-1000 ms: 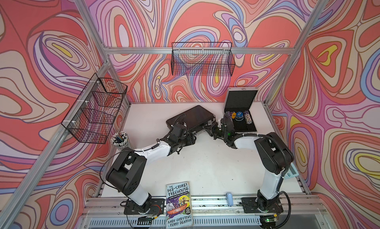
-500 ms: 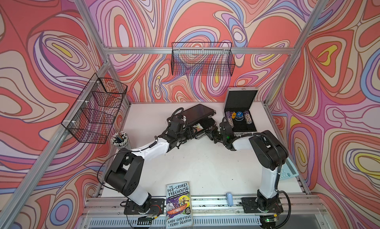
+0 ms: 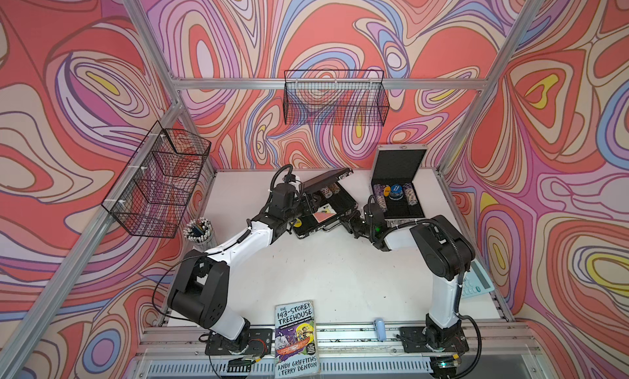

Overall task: Open the poker set cases
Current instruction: Open the case lid on the poker set case.

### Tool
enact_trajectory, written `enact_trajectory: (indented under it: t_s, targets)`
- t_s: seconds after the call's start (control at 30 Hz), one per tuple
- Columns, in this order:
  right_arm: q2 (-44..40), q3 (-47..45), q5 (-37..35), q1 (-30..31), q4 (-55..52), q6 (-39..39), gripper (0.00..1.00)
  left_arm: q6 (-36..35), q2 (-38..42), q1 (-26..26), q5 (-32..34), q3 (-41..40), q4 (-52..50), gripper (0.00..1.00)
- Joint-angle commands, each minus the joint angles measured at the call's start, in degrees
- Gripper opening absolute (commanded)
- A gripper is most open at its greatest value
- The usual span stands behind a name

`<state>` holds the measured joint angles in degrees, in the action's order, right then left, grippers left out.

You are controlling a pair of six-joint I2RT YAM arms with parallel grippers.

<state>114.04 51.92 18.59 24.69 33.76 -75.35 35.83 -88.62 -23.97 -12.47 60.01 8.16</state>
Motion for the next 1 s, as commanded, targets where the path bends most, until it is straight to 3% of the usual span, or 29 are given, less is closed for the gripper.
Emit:
enact_trajectory:
  t_s: [0.0, 0.2, 0.7, 0.8, 0.97]
  targets:
    - [-1.06, -1.12, 2.55, 1.88, -1.41, 6.05, 0.0, -3.86, 1.69, 1.96, -0.77, 4.36, 1.18, 0.64]
    - [-4.67, -5.74, 0.29, 3.21, -2.1, 5.01, 0.0, -5.67, -2.5, 6.56, -3.21, 9.22, 1.94, 0.64]
    - [-10.07, -16.95, -9.61, 11.71, 4.41, -4.31, 0.0, -9.2, -21.37, 10.77, -6.81, 27.27, 1.33, 0.64]
    - [-8.88, -16.55, -9.65, 12.81, 5.63, -5.78, 0.07, -8.99, -24.24, 11.13, -8.15, 30.22, 0.78, 0.64]
    - [-7.77, -15.42, -8.88, 13.15, 4.53, -5.95, 0.31, -8.99, -24.56, 11.49, -8.97, 30.74, 0.57, 0.64]
